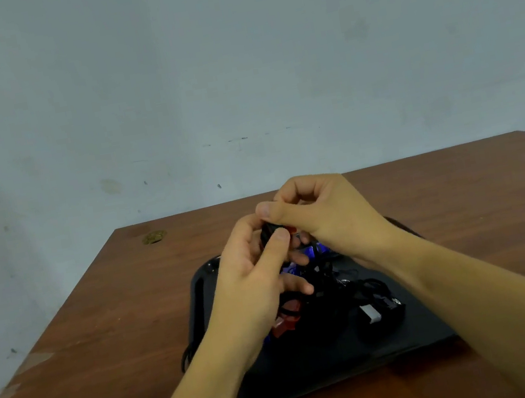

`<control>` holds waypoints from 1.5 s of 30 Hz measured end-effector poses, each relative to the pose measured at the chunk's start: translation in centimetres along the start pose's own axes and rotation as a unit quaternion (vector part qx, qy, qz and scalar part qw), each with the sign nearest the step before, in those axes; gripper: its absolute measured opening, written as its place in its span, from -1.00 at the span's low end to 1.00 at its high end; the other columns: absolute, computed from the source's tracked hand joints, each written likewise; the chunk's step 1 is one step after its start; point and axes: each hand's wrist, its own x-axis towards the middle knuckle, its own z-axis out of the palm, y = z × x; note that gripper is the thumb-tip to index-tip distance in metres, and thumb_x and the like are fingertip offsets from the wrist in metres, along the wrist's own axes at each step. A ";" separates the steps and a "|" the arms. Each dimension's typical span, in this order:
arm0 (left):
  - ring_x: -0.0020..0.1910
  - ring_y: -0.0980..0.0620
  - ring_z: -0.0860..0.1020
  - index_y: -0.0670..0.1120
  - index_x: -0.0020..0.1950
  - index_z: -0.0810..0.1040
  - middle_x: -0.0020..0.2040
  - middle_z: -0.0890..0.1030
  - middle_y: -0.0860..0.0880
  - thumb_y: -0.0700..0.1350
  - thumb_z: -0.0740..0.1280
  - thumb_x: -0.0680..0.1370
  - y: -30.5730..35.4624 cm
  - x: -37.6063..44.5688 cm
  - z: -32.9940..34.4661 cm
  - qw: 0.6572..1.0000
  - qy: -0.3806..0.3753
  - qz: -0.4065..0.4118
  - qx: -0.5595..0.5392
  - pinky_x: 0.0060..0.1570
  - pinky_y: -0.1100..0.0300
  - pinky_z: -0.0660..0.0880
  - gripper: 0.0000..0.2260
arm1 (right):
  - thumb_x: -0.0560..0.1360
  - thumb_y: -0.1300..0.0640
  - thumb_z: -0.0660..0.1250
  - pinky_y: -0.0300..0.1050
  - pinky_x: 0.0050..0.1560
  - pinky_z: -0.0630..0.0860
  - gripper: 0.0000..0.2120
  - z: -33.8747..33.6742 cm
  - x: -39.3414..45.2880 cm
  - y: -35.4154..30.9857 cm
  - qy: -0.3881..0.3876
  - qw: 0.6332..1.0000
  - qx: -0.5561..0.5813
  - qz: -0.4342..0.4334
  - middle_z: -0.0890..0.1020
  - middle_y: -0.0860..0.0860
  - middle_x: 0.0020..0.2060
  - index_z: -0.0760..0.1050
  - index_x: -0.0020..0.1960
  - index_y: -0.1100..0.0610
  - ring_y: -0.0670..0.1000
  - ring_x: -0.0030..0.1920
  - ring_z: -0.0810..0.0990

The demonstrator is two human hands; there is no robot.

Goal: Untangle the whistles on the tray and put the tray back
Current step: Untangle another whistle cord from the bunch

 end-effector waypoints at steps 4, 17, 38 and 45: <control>-0.25 -0.03 0.55 -0.14 0.18 0.51 -0.19 0.63 -0.05 -0.17 0.28 0.61 -0.5 0.4 -0.2 1.000 0.009 -0.008 -0.002 -0.36 0.14 0.51 -0.84 | 0.50 0.03 0.46 -0.20 -0.36 0.51 -0.76 0.4 -0.3 0.7 0.006 1.000 0.012 0.019 0.66 0.03 -0.35 0.66 -0.13 0.23 -0.02 -0.39 0.55; -0.35 0.03 0.49 -0.09 0.12 0.45 -0.35 0.55 0.04 -0.24 0.19 0.66 -0.7 0.9 -0.4 0.998 0.066 0.004 0.014 -0.30 0.07 0.47 -0.90 | 0.51 0.08 0.47 -0.30 -0.31 0.53 -0.91 1.0 0.0 0.4 0.039 0.999 -0.025 0.010 0.73 -0.01 -0.23 0.71 -0.10 0.09 -0.13 -0.26 0.65; -0.40 0.10 0.51 0.00 0.15 0.40 -0.32 0.56 -0.06 -0.07 0.18 0.69 -0.9 0.8 -0.9 0.981 0.136 0.040 0.130 -0.31 0.20 0.50 -0.93 | 0.57 -0.12 0.34 0.03 -0.21 0.58 -0.85 1.6 -0.3 0.9 0.116 0.866 -0.428 -0.229 0.63 -0.15 -0.19 0.67 -0.05 -0.13 -0.07 -0.27 0.58; -0.21 -0.06 0.57 0.12 0.06 0.32 -0.08 0.58 -0.11 -0.10 0.17 0.68 -0.8 0.8 -1.0 0.953 0.178 0.102 0.221 -0.23 0.12 0.53 -0.89 | 0.63 -0.13 0.25 0.04 -0.22 0.57 -0.76 1.9 -0.4 0.1 0.066 0.815 -0.536 -0.208 0.65 -0.08 -0.18 0.64 0.02 -0.04 0.04 -0.22 0.63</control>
